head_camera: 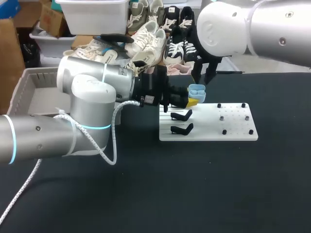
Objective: Pick up each earbud case from the left stands, insert the matching earbuds, close the lid, and place the case in the box.
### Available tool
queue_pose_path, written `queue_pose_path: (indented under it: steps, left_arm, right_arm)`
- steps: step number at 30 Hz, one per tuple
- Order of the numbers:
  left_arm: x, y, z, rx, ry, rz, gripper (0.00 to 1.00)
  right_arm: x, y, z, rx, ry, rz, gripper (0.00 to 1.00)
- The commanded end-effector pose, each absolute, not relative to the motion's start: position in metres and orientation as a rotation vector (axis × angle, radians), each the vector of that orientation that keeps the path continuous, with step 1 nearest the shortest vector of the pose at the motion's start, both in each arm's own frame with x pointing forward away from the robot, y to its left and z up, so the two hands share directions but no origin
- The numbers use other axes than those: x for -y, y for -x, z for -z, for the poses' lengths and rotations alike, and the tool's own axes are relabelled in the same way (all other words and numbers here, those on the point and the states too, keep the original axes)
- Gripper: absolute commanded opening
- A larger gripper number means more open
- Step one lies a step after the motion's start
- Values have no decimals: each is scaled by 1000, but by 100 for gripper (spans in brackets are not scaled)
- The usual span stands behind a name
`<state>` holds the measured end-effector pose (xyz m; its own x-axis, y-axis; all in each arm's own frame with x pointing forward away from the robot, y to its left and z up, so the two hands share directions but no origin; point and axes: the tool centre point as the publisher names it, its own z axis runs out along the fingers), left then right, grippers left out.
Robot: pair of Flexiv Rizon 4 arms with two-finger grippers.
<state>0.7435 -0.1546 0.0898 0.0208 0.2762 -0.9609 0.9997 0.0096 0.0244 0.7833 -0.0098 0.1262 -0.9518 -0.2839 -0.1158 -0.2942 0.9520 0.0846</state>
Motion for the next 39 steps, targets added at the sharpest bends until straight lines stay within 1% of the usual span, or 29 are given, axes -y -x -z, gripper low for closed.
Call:
queue_pose_path:
  steps: [1, 14, 19, 22, 24, 25, 26, 34, 39]
  left_arm:
    - [154, -743, -90, -1400, -1410, 1035, 0]
    - [154, -743, -90, -1400, -1410, 1035, 0]
    - [154, -743, -90, -1400, -1410, 1035, 0]
    - [154, -743, -90, -1400, -1410, 1035, 0]
    - [154, -743, -90, -1400, -1410, 1035, 0]
    - [151, -744, -95, -1389, -1411, 1020, 0]
    - [147, -745, -100, -1380, -1410, 1008, 0]
    - [111, -755, -143, -1345, -1420, 896, 0]
    - [67, -758, -157, -1386, -1420, 748, 0]
  right_arm:
    - [11, -776, -128, -3001, 446, -152, 28]
    - [12, -754, -136, -2980, 426, -194, 29]
    - [26, -752, -163, -2897, 325, -268, 29]
    - [40, -748, -180, -2838, 245, -301, 31]
    - [49, -742, -186, -2801, 209, -308, 37]
    - [53, -740, -187, -2791, 191, -320, 41]
    - [57, -738, -188, -2785, 168, -323, 42]
    - [77, -726, -182, -2791, 31, -363, 42]
    - [80, -722, -179, -2799, -15, -372, 42]
